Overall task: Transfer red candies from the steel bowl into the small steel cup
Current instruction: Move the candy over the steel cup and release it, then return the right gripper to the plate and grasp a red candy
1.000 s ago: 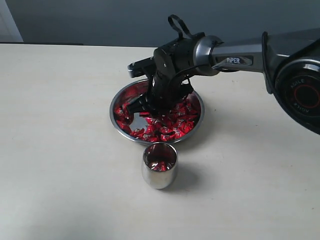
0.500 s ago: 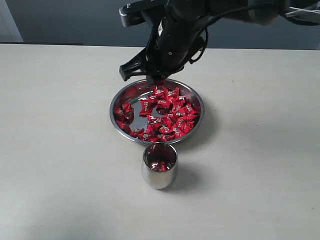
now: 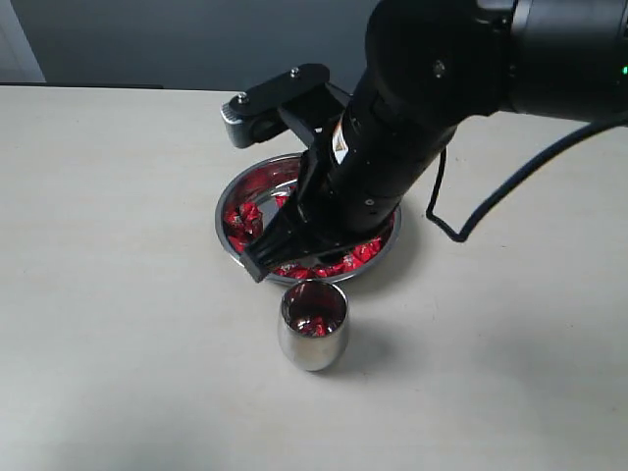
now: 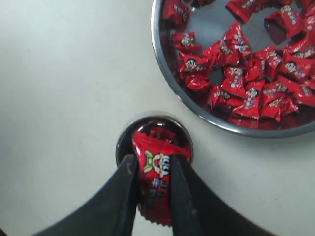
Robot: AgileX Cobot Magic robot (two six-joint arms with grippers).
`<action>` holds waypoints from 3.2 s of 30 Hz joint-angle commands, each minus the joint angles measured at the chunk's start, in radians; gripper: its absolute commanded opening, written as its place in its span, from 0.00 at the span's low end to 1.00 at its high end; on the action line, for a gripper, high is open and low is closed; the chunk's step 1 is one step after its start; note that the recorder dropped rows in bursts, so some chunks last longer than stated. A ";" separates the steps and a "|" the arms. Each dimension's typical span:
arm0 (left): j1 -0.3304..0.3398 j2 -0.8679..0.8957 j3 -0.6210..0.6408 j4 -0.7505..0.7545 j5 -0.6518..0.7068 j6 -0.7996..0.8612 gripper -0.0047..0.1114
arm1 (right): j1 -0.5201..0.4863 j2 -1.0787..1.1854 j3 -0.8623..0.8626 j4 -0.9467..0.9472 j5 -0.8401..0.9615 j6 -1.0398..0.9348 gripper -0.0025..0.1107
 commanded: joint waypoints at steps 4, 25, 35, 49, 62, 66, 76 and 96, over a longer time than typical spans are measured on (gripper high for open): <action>-0.005 -0.005 0.003 0.000 -0.004 -0.002 0.04 | 0.002 -0.007 0.069 0.037 -0.044 -0.006 0.02; -0.005 -0.005 0.003 0.000 -0.004 -0.002 0.04 | 0.000 0.010 0.067 -0.109 -0.291 -0.045 0.36; -0.005 -0.005 0.003 0.000 -0.004 -0.002 0.04 | -0.123 0.283 -0.052 -0.118 -0.487 0.066 0.35; -0.005 -0.005 0.003 0.000 -0.004 -0.002 0.04 | -0.160 0.553 -0.302 0.025 -0.432 0.062 0.35; -0.005 -0.005 0.003 0.000 -0.004 -0.002 0.04 | -0.160 0.608 -0.314 0.033 -0.438 0.070 0.35; -0.005 -0.005 0.003 0.000 -0.004 -0.002 0.04 | -0.160 0.592 -0.315 0.033 -0.440 0.070 0.35; -0.005 -0.005 0.003 0.000 -0.004 -0.002 0.04 | -0.161 0.590 -0.378 -0.190 -0.388 0.336 0.35; -0.005 -0.005 0.003 0.000 -0.004 -0.002 0.04 | -0.161 0.655 -0.381 -0.235 -0.400 0.422 0.35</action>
